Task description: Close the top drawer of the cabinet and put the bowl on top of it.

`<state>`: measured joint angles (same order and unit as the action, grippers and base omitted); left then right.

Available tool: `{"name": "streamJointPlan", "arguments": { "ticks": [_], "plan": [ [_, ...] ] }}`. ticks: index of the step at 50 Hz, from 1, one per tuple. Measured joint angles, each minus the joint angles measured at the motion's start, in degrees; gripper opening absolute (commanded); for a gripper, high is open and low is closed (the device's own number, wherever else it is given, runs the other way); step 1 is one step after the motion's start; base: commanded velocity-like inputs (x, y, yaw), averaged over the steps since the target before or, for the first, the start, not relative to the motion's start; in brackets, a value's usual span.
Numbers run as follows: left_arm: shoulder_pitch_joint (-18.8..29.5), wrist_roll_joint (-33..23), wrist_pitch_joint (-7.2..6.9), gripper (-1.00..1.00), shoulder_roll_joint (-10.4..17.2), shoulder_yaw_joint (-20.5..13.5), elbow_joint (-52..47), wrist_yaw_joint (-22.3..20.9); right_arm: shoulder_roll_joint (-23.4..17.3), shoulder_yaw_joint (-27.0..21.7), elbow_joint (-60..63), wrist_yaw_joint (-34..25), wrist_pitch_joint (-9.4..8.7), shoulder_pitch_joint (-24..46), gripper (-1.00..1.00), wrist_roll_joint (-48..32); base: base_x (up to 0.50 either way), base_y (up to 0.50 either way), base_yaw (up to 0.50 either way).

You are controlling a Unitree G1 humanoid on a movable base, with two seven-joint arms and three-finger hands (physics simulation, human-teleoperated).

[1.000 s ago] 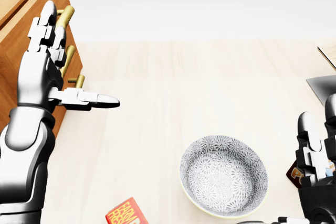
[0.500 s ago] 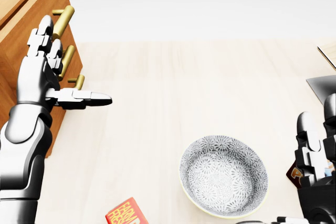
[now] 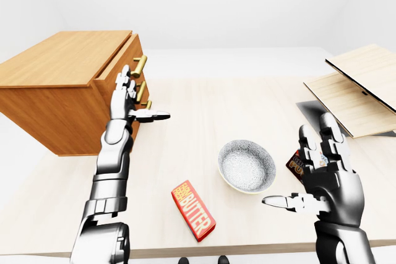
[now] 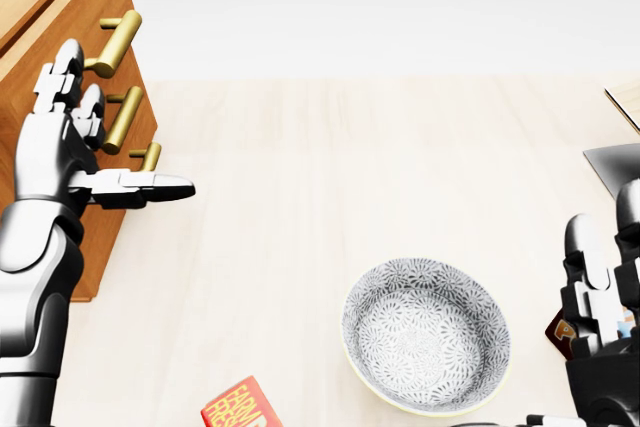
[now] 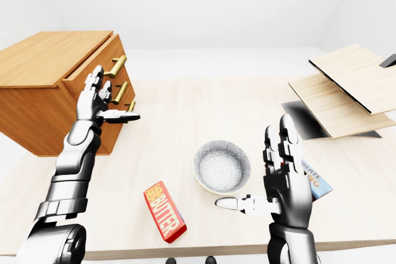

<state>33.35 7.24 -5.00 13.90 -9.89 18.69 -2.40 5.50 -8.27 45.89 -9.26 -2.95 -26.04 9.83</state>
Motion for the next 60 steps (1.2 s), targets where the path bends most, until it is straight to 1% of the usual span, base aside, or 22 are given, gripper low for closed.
{"name": "streamJointPlan", "arguments": {
  "ticks": [12, 21, 35, 49, 60],
  "plan": [
    [0.03, 1.13, 0.00, 1.00, 0.68, -0.44, 0.22, -0.09, -0.05, 0.17, -0.20, 0.16, 0.27, -0.01, 1.00, -0.08, 0.00, 0.00, 0.00],
    [0.94, 1.72, 0.00, 1.00, 1.47, -0.88, 1.68, -0.05, -0.10, 0.26, -0.12, 0.27, 0.30, -0.07, 1.00, -0.07, 0.00, 0.00, 0.00],
    [3.69, 2.92, 0.00, 1.00, 3.23, -1.57, 7.78, -0.19, -0.26, 0.42, -0.39, 0.53, 0.19, 0.26, 1.00, -0.23, 0.00, 0.00, 0.00],
    [5.88, 3.84, 0.00, 1.00, 4.48, -1.56, 13.93, 0.11, -0.43, 0.59, -0.73, 0.77, 0.24, 0.49, 1.00, -0.39, 0.00, 0.00, 0.00],
    [6.06, 4.63, 0.00, 1.00, 5.25, -1.75, 14.74, -0.19, -0.55, 0.83, -1.08, 0.96, 0.44, 0.61, 1.00, -0.62, 0.00, 0.00, 0.00]
  ]
}}
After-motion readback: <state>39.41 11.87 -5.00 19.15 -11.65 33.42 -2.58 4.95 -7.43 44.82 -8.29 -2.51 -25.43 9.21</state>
